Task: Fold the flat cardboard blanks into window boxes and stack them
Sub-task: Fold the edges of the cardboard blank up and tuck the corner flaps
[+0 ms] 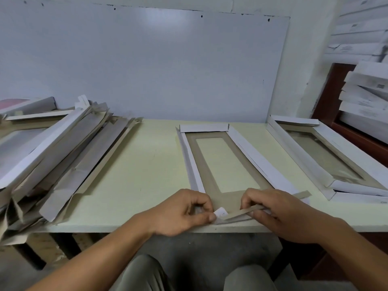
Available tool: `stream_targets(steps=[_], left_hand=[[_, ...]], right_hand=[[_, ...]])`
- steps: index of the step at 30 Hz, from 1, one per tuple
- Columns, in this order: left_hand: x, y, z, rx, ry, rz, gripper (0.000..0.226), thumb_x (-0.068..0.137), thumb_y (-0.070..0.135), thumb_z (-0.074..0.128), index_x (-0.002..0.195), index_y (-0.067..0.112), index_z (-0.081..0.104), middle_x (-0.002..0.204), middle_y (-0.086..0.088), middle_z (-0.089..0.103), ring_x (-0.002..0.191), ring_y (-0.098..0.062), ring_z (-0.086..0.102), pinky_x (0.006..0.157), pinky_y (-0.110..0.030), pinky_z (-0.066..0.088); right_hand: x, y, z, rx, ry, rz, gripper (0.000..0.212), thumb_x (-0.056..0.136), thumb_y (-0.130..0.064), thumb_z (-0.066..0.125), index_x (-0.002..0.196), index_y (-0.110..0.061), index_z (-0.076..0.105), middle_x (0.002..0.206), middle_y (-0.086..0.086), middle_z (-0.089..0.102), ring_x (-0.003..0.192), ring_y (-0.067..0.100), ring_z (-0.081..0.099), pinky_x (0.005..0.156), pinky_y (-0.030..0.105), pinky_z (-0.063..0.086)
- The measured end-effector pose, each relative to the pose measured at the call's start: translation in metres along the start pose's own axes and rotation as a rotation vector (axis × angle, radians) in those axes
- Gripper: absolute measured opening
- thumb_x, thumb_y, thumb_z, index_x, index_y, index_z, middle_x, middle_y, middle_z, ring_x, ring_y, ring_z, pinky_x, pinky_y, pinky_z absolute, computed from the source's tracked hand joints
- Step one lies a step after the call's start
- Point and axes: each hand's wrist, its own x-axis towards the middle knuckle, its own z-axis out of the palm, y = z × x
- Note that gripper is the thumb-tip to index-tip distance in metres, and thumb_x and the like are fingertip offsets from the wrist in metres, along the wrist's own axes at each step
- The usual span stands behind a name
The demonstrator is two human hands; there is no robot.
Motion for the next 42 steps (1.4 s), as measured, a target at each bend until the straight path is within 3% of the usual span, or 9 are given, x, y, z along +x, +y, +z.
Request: stream_targets(steps=[13,15,17,19,27,30,33,37,42], left_hand=[[0.03,0.007,-0.002,0.098,-0.142,-0.055,0.029,0.093,0.007,0.062,0.065,0.015,0.06,0.06,0.004,0.051,0.057,-0.009,0.043,0.063,-0.021,0.041],[0.031,0.004,-0.008,0.039,-0.166,-0.077,0.006,0.093,0.008,0.063,0.092,0.013,0.066,0.066,0.013,0.058,0.06,-0.005,0.05,0.066,-0.02,0.045],[0.032,0.001,-0.015,-0.013,-0.182,-0.129,0.05,0.093,0.008,0.061,0.138,0.024,0.045,0.077,0.015,0.066,0.074,-0.008,0.06,0.076,-0.021,0.049],[0.031,0.001,-0.019,-0.045,-0.183,-0.166,0.07,0.091,0.011,0.055,0.149,0.034,0.023,0.072,0.014,0.064,0.077,-0.01,0.059,0.076,-0.024,0.047],[0.027,0.001,0.006,0.407,-0.022,-0.049,0.022,0.087,0.046,0.068,0.098,0.028,0.06,0.101,0.005,0.045,0.101,-0.009,0.041,0.088,-0.024,0.04],[0.023,-0.003,0.014,0.517,0.043,0.005,0.022,0.093,0.034,0.06,0.075,0.023,0.054,0.103,0.004,0.046,0.103,-0.015,0.039,0.088,-0.025,0.037],[0.019,-0.008,0.02,0.6,0.123,0.023,0.029,0.099,0.03,0.049,0.075,0.014,0.053,0.092,0.0,0.048,0.094,-0.017,0.039,0.084,-0.03,0.038],[0.014,-0.009,0.034,0.563,0.235,0.062,0.031,0.098,0.025,0.047,0.069,0.016,0.043,0.083,0.003,0.044,0.084,-0.017,0.038,0.078,-0.034,0.039],[0.012,-0.008,0.054,0.43,0.347,0.1,0.028,0.099,0.025,0.05,0.072,0.022,0.045,0.085,0.007,0.045,0.086,-0.014,0.04,0.076,-0.028,0.039]], right_hand=[[0.033,0.014,0.009,-0.016,-0.029,0.09,0.014,0.104,-0.038,0.037,0.095,-0.042,0.047,0.089,-0.016,0.057,0.085,0.008,0.052,0.079,0.033,0.045],[0.037,0.018,0.013,0.037,-0.05,0.121,0.014,0.104,-0.04,0.037,0.094,-0.044,0.046,0.089,-0.011,0.058,0.083,0.012,0.054,0.079,0.036,0.046],[0.041,0.022,0.013,0.087,-0.045,0.144,0.014,0.104,-0.04,0.038,0.093,-0.044,0.047,0.087,-0.01,0.058,0.081,0.013,0.054,0.077,0.038,0.047],[0.045,0.025,0.011,0.128,-0.046,0.155,0.015,0.103,-0.038,0.041,0.091,-0.042,0.051,0.085,-0.014,0.058,0.079,0.009,0.053,0.075,0.033,0.046],[0.058,0.027,0.021,0.182,0.08,0.233,0.012,0.09,-0.03,0.068,0.083,-0.021,0.069,0.084,-0.007,0.062,0.075,0.004,0.056,0.075,0.029,0.05],[0.048,0.02,0.024,0.069,0.241,0.201,0.025,0.088,-0.052,0.06,0.08,-0.029,0.064,0.086,-0.011,0.059,0.082,0.004,0.056,0.077,0.033,0.05],[0.03,0.018,0.025,-0.088,0.064,0.211,0.044,0.075,-0.078,0.051,0.09,-0.037,0.059,0.092,-0.023,0.056,0.091,0.001,0.05,0.082,0.026,0.043],[0.013,0.021,0.022,-0.166,-0.093,0.21,0.036,0.087,-0.058,0.061,0.117,-0.04,0.052,0.112,-0.026,0.051,0.103,0.0,0.045,0.093,0.023,0.037],[0.015,0.014,0.001,-0.268,-0.172,0.162,0.012,0.096,-0.024,0.049,0.097,-0.036,0.052,0.098,-0.014,0.055,0.092,0.011,0.051,0.085,0.032,0.044]])
